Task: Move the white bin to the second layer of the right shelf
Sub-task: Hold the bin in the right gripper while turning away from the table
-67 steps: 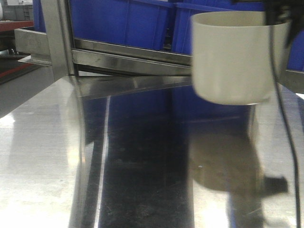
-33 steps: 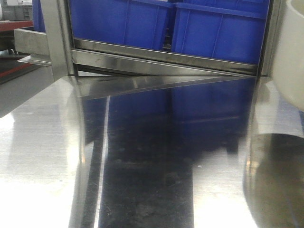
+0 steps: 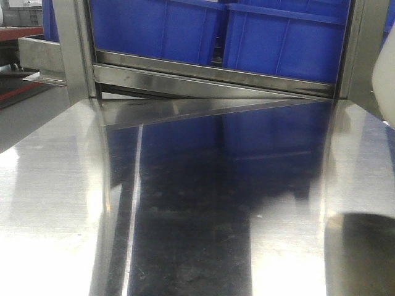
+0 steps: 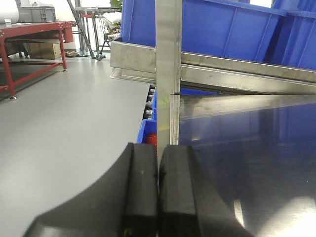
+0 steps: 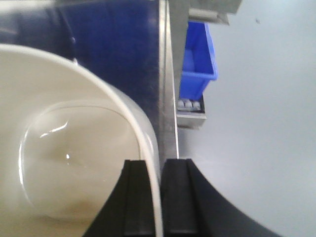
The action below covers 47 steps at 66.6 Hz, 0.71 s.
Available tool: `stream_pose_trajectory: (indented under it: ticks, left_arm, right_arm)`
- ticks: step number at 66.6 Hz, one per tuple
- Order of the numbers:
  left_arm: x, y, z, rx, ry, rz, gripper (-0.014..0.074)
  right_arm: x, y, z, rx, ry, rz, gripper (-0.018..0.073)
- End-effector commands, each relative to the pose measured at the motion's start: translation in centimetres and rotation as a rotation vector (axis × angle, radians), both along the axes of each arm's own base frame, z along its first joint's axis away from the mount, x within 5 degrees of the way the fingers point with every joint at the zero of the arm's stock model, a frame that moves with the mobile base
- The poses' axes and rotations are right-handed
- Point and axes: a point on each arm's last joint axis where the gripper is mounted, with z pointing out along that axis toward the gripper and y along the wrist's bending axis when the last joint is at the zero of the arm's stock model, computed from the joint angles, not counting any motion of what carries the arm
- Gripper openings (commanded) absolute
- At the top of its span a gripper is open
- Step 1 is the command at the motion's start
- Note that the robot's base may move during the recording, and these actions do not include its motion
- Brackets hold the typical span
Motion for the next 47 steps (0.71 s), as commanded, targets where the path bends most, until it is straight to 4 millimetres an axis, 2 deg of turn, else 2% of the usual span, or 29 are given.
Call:
stream_pose_trajectory:
  ticks: [1, 14, 47]
  left_arm:
    - [0.0, 0.0, -0.4, -0.016, -0.059, -0.003, 0.0085]
    - [0.0, 0.0, -0.4, -0.016, -0.059, -0.003, 0.0085]
    - [0.0, 0.0, -0.4, -0.016, -0.059, -0.003, 0.0085]
  right_arm:
    - [-0.9, 0.5, 1.3, 0.026, -0.166, 0.016, 0.0068]
    - [-2.6, 1.1, 0.7, 0.062, -0.198, 0.054, 0.0068]
    - [-2.7, 1.1, 0.7, 0.062, -0.203, 0.054, 0.0068]
